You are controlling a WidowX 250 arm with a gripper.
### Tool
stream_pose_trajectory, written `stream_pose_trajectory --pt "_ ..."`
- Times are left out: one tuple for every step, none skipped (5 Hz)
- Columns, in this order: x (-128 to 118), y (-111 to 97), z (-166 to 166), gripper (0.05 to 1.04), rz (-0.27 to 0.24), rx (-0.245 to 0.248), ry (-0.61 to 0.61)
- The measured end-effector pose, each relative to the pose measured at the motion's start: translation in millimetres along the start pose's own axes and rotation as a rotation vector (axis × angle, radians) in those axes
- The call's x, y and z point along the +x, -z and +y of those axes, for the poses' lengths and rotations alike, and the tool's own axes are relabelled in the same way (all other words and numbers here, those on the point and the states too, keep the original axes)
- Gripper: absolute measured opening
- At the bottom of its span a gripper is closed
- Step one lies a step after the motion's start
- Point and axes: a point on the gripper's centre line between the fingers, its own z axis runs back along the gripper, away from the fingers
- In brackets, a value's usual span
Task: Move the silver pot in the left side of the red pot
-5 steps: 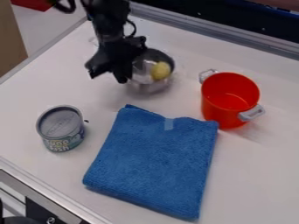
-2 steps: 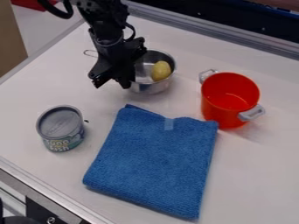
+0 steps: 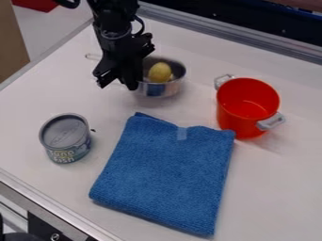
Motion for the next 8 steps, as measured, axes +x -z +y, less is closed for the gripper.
stream_pose_trajectory --pt "-4 -1 0 0.454 0.042 0.010 -0.003" --pt "-4 -4 1 0.745 0.066 0.013 -0.017" --pt "-3 -18 -4 0.977 0.077 -0.003 -0.021" --pt "3 -31 -11 0.996 0.072 -0.005 0.016" --pt "-1 -41 -22 0.996 0.025 -0.030 0.173" --pt "-17 -47 -37 0.996 -0.034 -0.025 0.417" --pt "-43 -49 -50 0.996 -0.049 -0.030 0.691" --pt "-58 -50 -53 0.996 -0.009 -0.054 0.816"
